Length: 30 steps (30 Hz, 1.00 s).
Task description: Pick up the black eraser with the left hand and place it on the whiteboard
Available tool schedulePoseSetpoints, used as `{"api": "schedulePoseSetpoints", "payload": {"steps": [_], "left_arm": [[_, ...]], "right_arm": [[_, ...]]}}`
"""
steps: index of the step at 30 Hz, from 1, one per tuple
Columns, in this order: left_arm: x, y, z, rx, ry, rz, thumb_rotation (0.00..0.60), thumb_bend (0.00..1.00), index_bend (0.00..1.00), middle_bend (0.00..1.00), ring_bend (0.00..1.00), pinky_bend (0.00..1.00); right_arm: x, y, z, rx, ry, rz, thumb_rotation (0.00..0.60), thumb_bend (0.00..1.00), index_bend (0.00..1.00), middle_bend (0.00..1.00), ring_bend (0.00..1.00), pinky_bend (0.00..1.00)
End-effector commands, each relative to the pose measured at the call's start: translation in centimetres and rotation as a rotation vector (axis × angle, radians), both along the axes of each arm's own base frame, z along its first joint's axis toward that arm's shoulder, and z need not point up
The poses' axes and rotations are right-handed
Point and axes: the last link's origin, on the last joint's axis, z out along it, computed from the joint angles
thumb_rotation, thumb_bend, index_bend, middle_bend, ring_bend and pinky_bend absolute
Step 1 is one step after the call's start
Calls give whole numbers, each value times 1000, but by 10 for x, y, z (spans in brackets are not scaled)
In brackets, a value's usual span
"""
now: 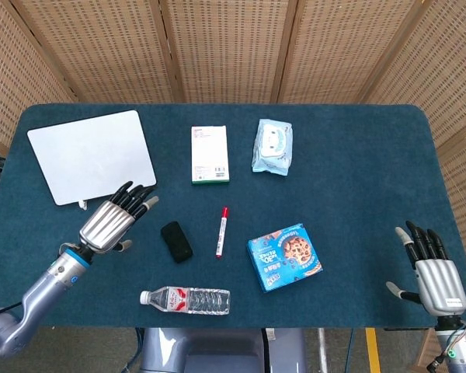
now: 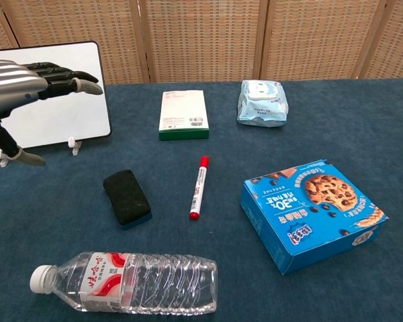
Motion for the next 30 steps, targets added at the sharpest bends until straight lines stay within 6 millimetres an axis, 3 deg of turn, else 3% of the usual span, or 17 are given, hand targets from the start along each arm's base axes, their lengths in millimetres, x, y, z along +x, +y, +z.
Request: {"api": "schedulePoseSetpoints", "payload": {"steps": [1,17,21,30], "left_arm": [[4,10,-19,-31,48,-86,600,10,12,0,0,0],[8,27,-65,-133,61,-108,600,76,117,0,0,0],[12,28,-71,-181,42,-63,600,141,143,0,0,0],[29,35,-76,-254,31,-13,600,157,223,0,0,0]], "right_arm": [[0,0,0,2,-1,1,600,53,28,0,0,0],[-2,-2,3,-2,-19,-6,600,53,28,0,0,0],[-2,-2,3,-2,-21,-4,600,53,28,0,0,0],[-2,-2,4,-7,-27,0,600,53,28,0,0,0]]}}
